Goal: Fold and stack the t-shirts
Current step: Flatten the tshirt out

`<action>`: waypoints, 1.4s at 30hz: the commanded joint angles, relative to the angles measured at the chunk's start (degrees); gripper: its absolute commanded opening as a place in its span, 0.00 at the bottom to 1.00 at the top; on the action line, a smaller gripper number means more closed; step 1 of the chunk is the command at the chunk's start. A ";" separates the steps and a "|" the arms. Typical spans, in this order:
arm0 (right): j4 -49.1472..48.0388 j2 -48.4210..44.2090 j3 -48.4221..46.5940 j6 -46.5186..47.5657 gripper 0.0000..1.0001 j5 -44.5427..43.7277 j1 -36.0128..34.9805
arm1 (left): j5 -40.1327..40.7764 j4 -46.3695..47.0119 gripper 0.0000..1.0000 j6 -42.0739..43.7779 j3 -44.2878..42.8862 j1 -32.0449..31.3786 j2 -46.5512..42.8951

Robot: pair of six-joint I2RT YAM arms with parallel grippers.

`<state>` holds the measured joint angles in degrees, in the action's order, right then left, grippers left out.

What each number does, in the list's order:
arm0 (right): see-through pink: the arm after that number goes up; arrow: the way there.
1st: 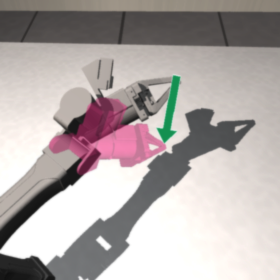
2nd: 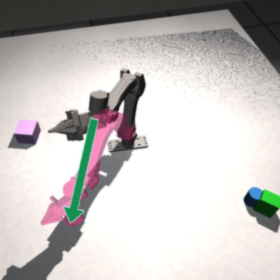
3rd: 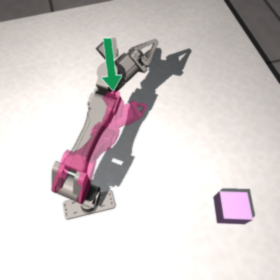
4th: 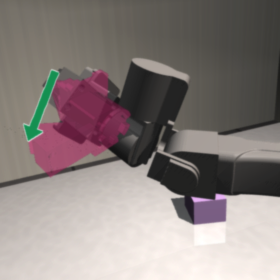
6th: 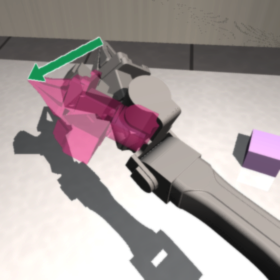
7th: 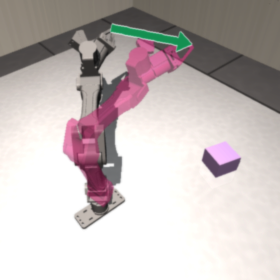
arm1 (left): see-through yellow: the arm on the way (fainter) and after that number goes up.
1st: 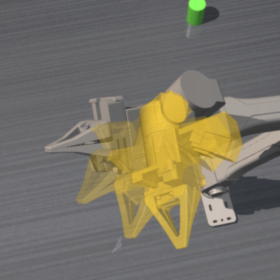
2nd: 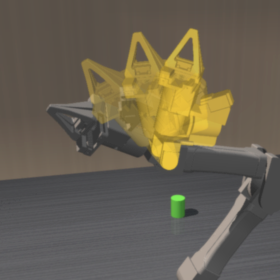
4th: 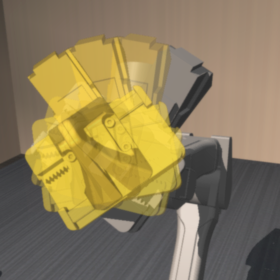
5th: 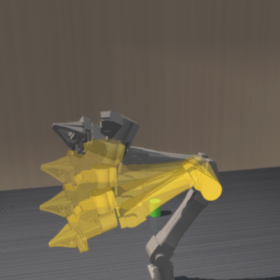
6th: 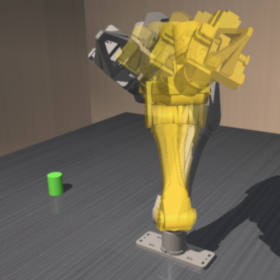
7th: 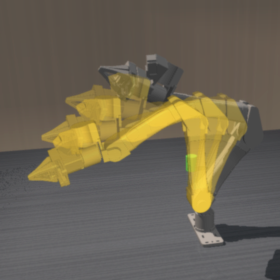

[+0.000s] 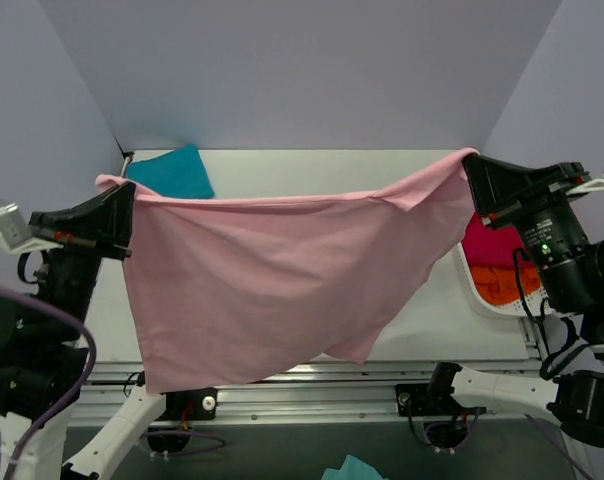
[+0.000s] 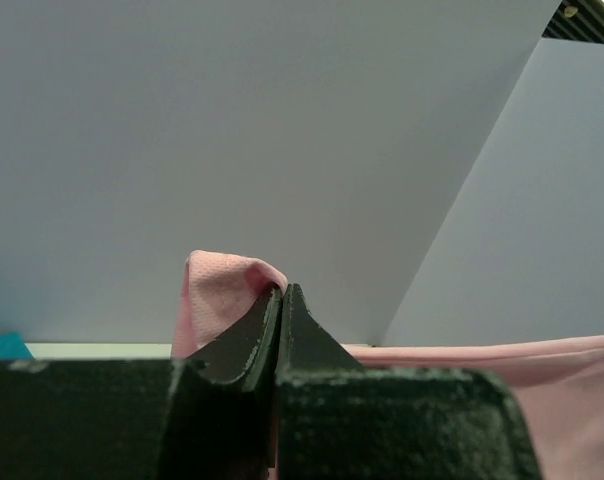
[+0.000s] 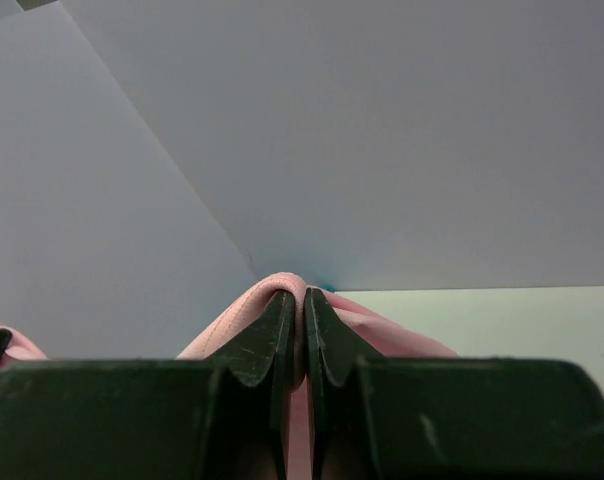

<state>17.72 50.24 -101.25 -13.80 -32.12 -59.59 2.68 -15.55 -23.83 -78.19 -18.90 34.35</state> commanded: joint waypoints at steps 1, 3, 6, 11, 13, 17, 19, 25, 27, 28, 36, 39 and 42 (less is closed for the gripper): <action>-6.11 8.18 -2.80 3.60 0.00 -2.23 0.71 | 1.10 5.87 0.02 -0.77 2.60 0.44 6.41; -7.51 11.71 -4.12 5.88 0.00 -8.53 0.62 | 2.85 7.02 0.02 -0.86 3.39 0.53 9.49; -10.76 18.65 -2.56 8.61 0.00 -15.85 1.06 | 3.21 10.36 0.02 -0.86 4.27 0.61 16.96; -11.90 28.23 4.56 -2.69 0.00 -1.33 20.14 | 3.04 19.14 0.02 -2.18 7.52 1.31 32.07; -14.80 33.92 10.07 -7.70 0.00 4.15 25.91 | 3.04 22.56 0.02 -2.71 7.97 1.93 39.69; -23.32 50.01 10.12 -10.36 0.00 10.56 33.92 | 1.64 28.03 0.02 -3.85 3.87 4.48 54.83; -24.21 61.05 6.61 -11.24 0.00 12.25 36.91 | -0.29 28.29 0.02 -4.64 -0.53 6.41 65.95; -25.10 85.26 -14.20 -11.95 0.00 15.41 41.39 | -6.10 24.91 0.02 -5.34 -25.03 9.31 93.76; -23.52 92.36 -24.54 -12.30 0.00 16.03 42.62 | -8.20 18.49 0.02 -6.30 -39.40 10.27 103.66; -22.73 94.58 -28.00 -12.56 0.00 16.64 43.24 | -8.74 17.06 0.02 -6.57 -43.93 10.54 106.95; -32.03 102.08 -37.09 -15.90 0.36 16.66 46.85 | -10.77 8.85 0.23 -13.07 -74.13 13.27 127.72; -35.73 101.99 -36.12 -15.12 1.00 12.61 47.37 | -7.61 12.81 0.94 -14.31 -68.51 14.41 125.19; -39.85 100.33 -34.02 -12.75 1.00 9.80 47.38 | -3.30 14.14 0.94 -14.92 -63.15 15.55 121.07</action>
<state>-14.63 153.93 -136.33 -28.34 -17.85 -12.01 -4.49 -4.75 -36.88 -145.01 -5.06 161.25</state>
